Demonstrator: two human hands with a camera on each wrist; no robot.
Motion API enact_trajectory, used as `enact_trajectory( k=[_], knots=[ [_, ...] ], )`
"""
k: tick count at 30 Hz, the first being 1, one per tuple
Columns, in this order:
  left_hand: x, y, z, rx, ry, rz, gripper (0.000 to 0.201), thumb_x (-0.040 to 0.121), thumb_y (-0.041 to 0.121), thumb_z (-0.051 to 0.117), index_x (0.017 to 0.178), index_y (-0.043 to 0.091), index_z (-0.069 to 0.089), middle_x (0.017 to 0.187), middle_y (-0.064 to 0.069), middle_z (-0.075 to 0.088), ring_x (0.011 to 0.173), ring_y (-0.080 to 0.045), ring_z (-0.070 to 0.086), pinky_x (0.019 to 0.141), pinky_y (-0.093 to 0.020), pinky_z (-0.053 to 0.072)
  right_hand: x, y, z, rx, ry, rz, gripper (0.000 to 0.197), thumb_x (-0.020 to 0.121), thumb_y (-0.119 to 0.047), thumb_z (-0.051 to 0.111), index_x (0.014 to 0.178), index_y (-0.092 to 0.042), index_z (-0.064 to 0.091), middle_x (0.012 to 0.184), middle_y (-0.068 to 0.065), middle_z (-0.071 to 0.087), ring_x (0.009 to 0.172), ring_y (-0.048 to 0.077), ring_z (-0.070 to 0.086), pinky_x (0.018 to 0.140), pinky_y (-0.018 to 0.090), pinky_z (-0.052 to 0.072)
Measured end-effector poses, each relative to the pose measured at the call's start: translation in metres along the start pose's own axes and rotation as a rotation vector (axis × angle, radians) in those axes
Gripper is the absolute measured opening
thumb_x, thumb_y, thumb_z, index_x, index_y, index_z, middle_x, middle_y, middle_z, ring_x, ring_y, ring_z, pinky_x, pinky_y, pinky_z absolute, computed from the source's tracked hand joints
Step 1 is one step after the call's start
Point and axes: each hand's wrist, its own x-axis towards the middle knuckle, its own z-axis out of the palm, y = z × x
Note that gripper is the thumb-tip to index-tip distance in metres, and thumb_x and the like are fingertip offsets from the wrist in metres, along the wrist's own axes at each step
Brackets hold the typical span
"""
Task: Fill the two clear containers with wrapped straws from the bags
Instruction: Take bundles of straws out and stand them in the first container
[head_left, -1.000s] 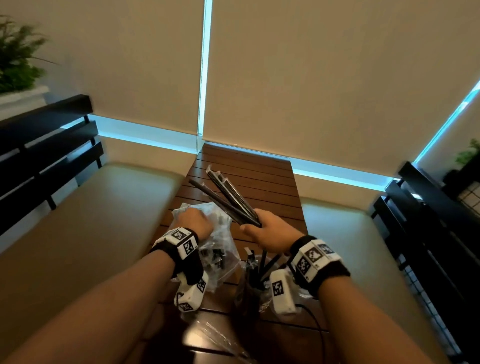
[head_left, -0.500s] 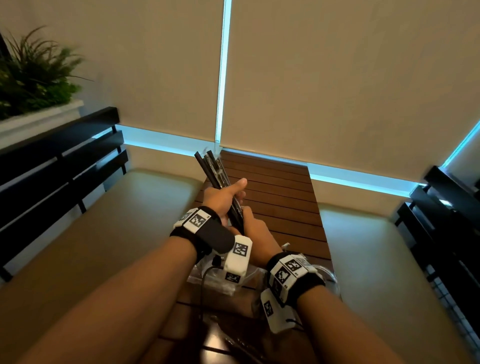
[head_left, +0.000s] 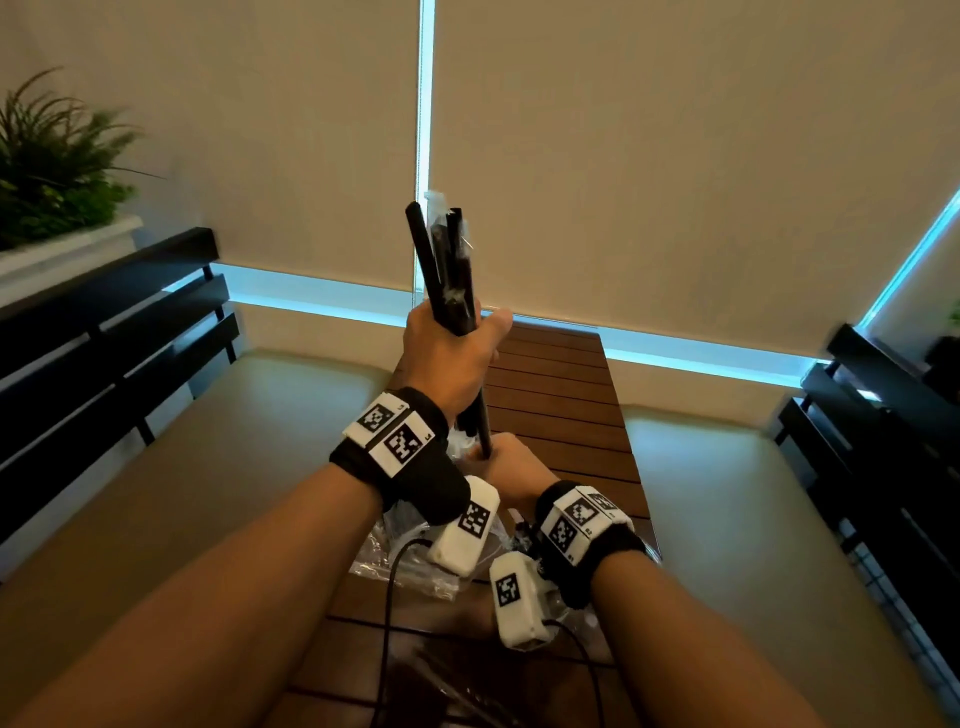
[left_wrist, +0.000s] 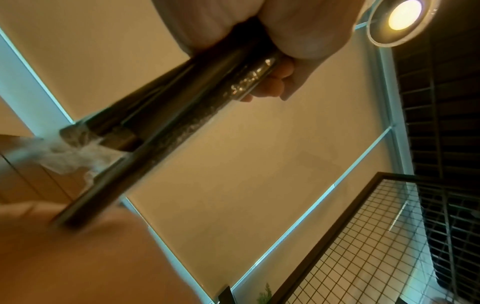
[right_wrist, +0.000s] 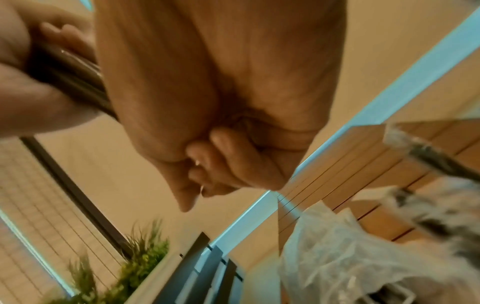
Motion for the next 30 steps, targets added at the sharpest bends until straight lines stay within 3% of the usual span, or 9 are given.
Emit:
enact_trajectory(
  k=[3,5,11,14,17,21,23,27,30],
  knots=[
    [-0.008,-0.007,0.003,0.080,-0.055,0.022,0.041,0.071,0.038,0.076,0.069,0.005,0.051,0.063,-0.013,0.056,0.062,-0.026,0.061,0.066,-0.047,0.055,0.009,-0.006,-0.001,0.021,0.049,-0.096,0.024,0.085,-0.019,0.070,0.068,-0.014,0.055,0.067,0.001,0.058,0.062,0.014,0.051,0.062,0.032,0.046],
    [-0.013,-0.015,0.004,0.120,-0.128,0.027,0.036,0.072,0.032,0.077,0.064,0.012,0.048,0.058,-0.003,0.048,0.058,-0.020,0.053,0.063,-0.046,0.053,0.012,-0.005,-0.003,-0.028,0.084,-0.147,0.014,0.083,-0.020,0.073,0.085,-0.014,0.060,0.080,0.001,0.064,0.073,0.016,0.059,0.070,0.035,0.052],
    [-0.007,-0.040,-0.004,0.308,-0.130,-0.032,0.036,0.079,0.020,0.071,0.059,0.017,0.041,0.056,0.002,0.045,0.055,-0.017,0.045,0.058,-0.037,0.047,0.007,0.003,-0.014,-0.027,-0.082,-0.102,0.052,0.083,-0.003,0.064,0.130,-0.018,0.049,0.096,0.001,0.065,0.081,0.013,0.063,0.072,0.031,0.055],
    [-0.004,-0.056,-0.019,0.556,-0.138,-0.020,0.038,0.085,0.016,0.066,0.060,0.023,0.039,0.056,0.007,0.045,0.051,-0.008,0.040,0.051,-0.020,0.033,0.005,-0.011,-0.049,0.072,0.325,-0.182,0.032,0.092,-0.007,0.053,0.119,-0.024,0.060,0.112,-0.006,0.064,0.109,0.014,0.060,0.091,0.031,0.052],
    [-0.007,-0.071,-0.032,0.725,-0.193,-0.021,0.028,0.087,0.015,0.063,0.065,0.024,0.047,0.060,0.009,0.050,0.057,-0.010,0.049,0.053,-0.020,0.033,-0.013,-0.048,-0.081,0.308,0.703,-0.401,0.026,0.098,-0.036,0.041,0.113,-0.030,0.062,0.111,-0.008,0.065,0.107,0.010,0.060,0.092,0.033,0.050],
    [-0.011,-0.076,-0.020,0.810,-0.332,0.081,0.016,0.082,0.016,0.062,0.073,0.025,0.052,0.064,0.006,0.058,0.065,-0.022,0.058,0.060,-0.027,0.043,-0.024,-0.082,-0.075,-0.028,0.580,-0.539,0.040,0.102,-0.041,0.030,0.115,-0.021,0.062,0.112,-0.002,0.065,0.103,0.013,0.058,0.088,0.030,0.046],
    [-0.010,-0.071,-0.006,0.848,-0.368,0.149,0.027,0.081,0.012,0.059,0.063,0.025,0.043,0.059,0.004,0.056,0.060,-0.024,0.056,0.057,-0.029,0.042,-0.016,-0.076,-0.058,-0.269,0.517,-0.500,0.036,0.101,-0.045,0.038,0.096,-0.023,0.066,0.091,-0.003,0.068,0.086,0.015,0.061,0.077,0.033,0.047],
    [-0.007,-0.068,-0.001,0.853,-0.351,0.187,0.037,0.081,0.017,0.061,0.059,0.033,0.037,0.053,0.010,0.049,0.051,-0.015,0.049,0.054,-0.030,0.046,-0.006,-0.052,-0.049,-0.286,0.730,-0.487,0.033,0.092,-0.050,0.055,0.078,-0.023,0.067,0.070,-0.010,0.065,0.066,0.009,0.061,0.061,0.027,0.050],
    [-0.006,-0.078,-0.003,0.809,-0.417,0.199,0.020,0.078,0.038,0.065,0.071,0.033,0.047,0.059,0.011,0.055,0.056,-0.012,0.054,0.057,-0.033,0.053,-0.001,-0.046,-0.050,-0.262,0.733,-0.497,0.033,0.091,-0.037,0.059,0.062,-0.020,0.058,0.055,-0.009,0.055,0.052,0.006,0.052,0.052,0.022,0.043]
  ],
)
